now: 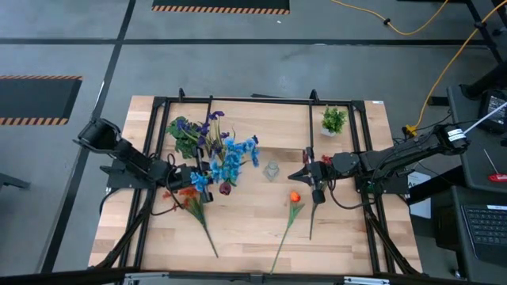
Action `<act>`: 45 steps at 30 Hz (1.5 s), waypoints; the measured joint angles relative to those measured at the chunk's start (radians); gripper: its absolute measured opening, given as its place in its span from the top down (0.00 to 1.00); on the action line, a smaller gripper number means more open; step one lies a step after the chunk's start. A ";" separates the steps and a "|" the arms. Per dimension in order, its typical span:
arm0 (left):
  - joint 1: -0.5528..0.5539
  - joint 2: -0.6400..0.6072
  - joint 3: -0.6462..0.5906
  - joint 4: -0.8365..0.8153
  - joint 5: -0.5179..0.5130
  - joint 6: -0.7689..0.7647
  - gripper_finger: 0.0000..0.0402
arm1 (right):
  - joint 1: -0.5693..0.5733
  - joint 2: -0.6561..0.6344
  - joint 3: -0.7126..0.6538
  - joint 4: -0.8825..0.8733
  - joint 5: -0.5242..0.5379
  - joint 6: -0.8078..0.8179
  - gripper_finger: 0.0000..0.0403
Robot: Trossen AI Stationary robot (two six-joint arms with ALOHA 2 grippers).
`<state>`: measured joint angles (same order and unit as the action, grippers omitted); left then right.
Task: Pick and place flowers into a vace then onto a shelf
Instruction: Put the blue flowers into the transparent blue vase
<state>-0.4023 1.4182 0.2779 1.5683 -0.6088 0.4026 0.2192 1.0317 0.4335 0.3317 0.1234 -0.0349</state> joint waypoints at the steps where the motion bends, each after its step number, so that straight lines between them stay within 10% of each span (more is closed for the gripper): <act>1: 0.000 0.000 0.000 0.000 0.000 0.000 0.99 | 0.000 0.000 0.000 0.000 0.000 0.000 0.99; 24: -0.049 -0.071 0.103 0.000 -0.032 0.131 0.99 | 0.000 0.000 0.000 0.135 -0.001 -0.048 0.99; 31: -0.195 -0.172 0.125 -0.134 -0.206 0.145 0.99 | 0.000 0.000 0.000 0.135 -0.001 -0.048 0.99; 45: -0.315 -0.079 0.235 -0.172 -0.062 0.106 0.99 | 0.000 0.000 0.000 0.283 -0.021 -0.047 0.99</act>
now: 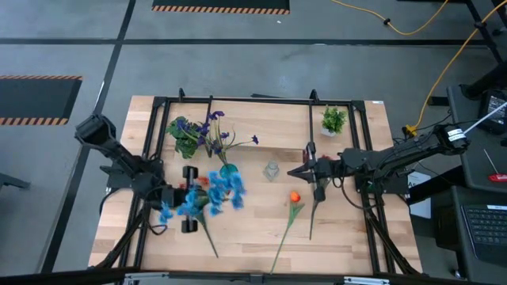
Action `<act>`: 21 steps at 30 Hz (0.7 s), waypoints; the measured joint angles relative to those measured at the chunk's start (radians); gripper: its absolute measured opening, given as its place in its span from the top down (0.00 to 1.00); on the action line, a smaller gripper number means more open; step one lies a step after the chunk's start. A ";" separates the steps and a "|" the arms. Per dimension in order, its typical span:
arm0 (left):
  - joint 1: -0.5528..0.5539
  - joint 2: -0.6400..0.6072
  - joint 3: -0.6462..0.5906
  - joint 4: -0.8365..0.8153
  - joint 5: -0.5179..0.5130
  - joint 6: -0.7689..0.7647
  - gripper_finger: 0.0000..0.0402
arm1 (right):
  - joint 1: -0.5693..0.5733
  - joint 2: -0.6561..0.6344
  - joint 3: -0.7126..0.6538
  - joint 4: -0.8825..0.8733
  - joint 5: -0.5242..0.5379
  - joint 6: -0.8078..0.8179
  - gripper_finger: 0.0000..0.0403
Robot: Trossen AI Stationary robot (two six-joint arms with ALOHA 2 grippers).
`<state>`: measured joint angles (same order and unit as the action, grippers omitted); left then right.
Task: Pick and place flowers into a vace then onto a shelf
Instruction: Put the blue flowers into the transparent blue vase
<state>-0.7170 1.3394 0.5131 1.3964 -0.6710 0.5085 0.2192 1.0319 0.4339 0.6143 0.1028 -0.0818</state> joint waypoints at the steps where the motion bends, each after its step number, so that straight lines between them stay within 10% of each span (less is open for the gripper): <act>1: 0.009 0.019 0.013 -0.001 0.018 -0.009 0.99 | 0.000 0.000 0.000 0.020 -0.001 -0.001 0.99; 21: 0.224 0.266 0.230 0.009 0.140 -0.093 0.99 | 0.003 0.198 0.050 0.258 -0.116 -0.055 0.67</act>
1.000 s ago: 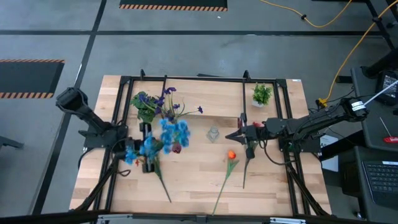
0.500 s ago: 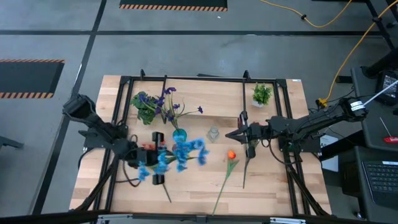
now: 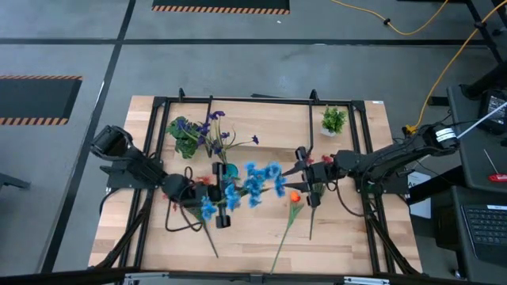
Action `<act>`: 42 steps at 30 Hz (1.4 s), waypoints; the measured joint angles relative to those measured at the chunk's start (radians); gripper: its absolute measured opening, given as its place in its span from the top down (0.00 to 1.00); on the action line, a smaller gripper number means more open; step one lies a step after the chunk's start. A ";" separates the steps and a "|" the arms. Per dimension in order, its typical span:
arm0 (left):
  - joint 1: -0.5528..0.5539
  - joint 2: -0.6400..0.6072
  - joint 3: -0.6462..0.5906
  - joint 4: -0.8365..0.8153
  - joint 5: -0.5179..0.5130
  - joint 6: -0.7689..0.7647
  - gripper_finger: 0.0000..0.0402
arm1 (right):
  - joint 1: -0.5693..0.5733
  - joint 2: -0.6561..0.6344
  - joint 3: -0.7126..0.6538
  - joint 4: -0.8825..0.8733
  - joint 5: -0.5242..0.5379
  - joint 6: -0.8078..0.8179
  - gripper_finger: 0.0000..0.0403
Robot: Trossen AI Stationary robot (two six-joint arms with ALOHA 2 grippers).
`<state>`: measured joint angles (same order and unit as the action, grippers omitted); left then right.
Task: Pick and place flowers into a vace then onto a shelf
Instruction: Put the blue flowers into the transparent blue vase
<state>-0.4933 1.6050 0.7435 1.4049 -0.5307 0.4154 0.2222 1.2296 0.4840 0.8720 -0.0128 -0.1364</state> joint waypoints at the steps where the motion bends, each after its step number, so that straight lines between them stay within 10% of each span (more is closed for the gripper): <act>1: 0.011 0.005 0.002 0.000 0.003 -0.009 0.99 | 0.000 0.013 0.016 -0.006 0.000 -0.002 0.65; 22: 0.054 0.025 0.023 0.009 0.055 -0.010 0.99 | 0.005 0.319 0.347 -0.100 -0.042 0.029 0.55; 42: 0.058 0.025 0.023 0.036 0.088 0.025 0.99 | 0.023 0.391 0.379 -0.012 -0.034 -0.003 0.56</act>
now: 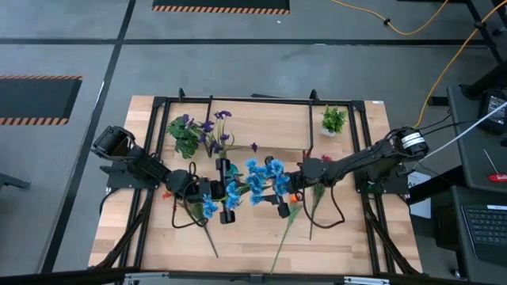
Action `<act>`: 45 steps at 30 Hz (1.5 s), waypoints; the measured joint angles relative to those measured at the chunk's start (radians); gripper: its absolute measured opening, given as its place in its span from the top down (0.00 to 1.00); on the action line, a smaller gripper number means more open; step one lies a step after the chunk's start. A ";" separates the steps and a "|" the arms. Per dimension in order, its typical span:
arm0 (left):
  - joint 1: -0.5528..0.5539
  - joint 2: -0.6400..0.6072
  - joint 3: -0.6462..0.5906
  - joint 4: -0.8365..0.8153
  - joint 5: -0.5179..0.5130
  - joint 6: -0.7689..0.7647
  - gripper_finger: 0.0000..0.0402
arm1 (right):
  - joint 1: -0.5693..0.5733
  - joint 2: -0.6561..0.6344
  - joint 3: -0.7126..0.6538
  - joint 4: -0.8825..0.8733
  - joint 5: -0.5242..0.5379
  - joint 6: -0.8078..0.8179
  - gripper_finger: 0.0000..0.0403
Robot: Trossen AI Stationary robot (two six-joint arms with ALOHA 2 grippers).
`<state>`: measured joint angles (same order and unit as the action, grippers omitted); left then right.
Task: Pick and place flowers into a vace then onto a shelf
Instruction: Put the blue flowers into the transparent blue vase
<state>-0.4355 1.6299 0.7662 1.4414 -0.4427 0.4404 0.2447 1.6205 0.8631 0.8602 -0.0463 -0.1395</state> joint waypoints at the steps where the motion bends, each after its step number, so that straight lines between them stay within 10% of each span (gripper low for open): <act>1: 0.000 0.000 0.000 0.000 0.000 0.000 0.99 | 0.000 0.005 0.000 0.016 0.000 -0.001 0.57; 18: 0.000 0.000 0.000 -0.001 0.001 0.016 0.99 | -0.003 0.016 0.000 0.035 0.006 0.000 0.97; 45: -0.081 -0.001 0.000 -0.063 -0.195 0.046 0.79 | -0.011 -0.027 -0.002 -0.046 -0.008 0.057 0.99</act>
<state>-0.5163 1.6291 0.7658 1.3784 -0.6374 0.4867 0.2333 1.5940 0.8612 0.8140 -0.0545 -0.0830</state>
